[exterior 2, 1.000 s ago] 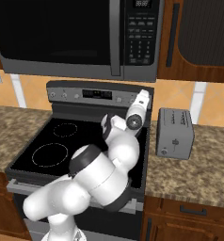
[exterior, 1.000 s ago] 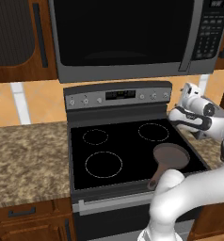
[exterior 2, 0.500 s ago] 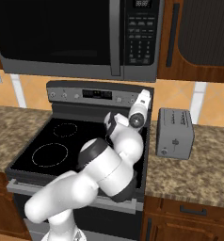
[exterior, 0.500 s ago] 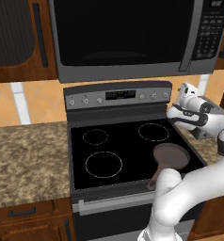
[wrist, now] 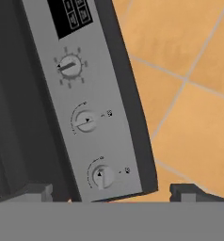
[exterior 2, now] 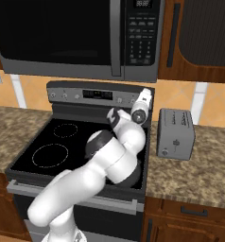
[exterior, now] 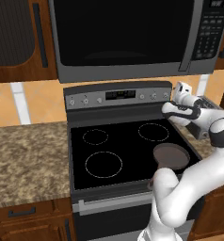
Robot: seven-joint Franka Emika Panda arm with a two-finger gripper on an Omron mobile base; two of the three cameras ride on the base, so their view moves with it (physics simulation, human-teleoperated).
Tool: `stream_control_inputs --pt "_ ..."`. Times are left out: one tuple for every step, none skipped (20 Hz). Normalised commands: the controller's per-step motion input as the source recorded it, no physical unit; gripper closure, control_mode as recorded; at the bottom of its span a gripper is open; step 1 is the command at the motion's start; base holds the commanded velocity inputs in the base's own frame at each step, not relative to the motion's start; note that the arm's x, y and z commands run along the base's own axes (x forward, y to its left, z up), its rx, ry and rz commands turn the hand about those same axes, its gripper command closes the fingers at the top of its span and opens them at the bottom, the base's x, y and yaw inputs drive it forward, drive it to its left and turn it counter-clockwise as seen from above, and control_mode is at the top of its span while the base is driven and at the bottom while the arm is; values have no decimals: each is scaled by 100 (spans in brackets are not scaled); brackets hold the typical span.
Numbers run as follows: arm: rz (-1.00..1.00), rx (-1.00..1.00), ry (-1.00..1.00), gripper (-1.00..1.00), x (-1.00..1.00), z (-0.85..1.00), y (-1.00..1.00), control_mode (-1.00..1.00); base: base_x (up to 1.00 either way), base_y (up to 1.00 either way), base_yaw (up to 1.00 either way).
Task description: Turn off the front right burner of the stove.
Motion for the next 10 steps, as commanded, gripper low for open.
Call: stream_control_inputs --pt "0 0 0 -100 45 -29 0 -100 0 0 0" --pt "0 0 0 -100 46 -31 0 -100 0 0 0" --pt "0 0 0 -100 48 -30 0 -100 0 0 0" --pt "0 -1 0 -100 50 -30 0 -100 0 0 0" --pt "0 -2 0 -100 50 -27 -4 -100 0 0 0" --pt "0 -2 0 -100 47 -25 -10 -100 0 0 0" --pt "0 -1 0 -100 45 -26 -13 -100 0 0 0" --pt "0 -1 0 -100 45 -29 -11 -100 0 0 0" --pt "0 -1 0 -100 44 -31 -16 -100 0 0 0" --pt "1 0 0 -100 41 -29 -21 -100 0 0 0"
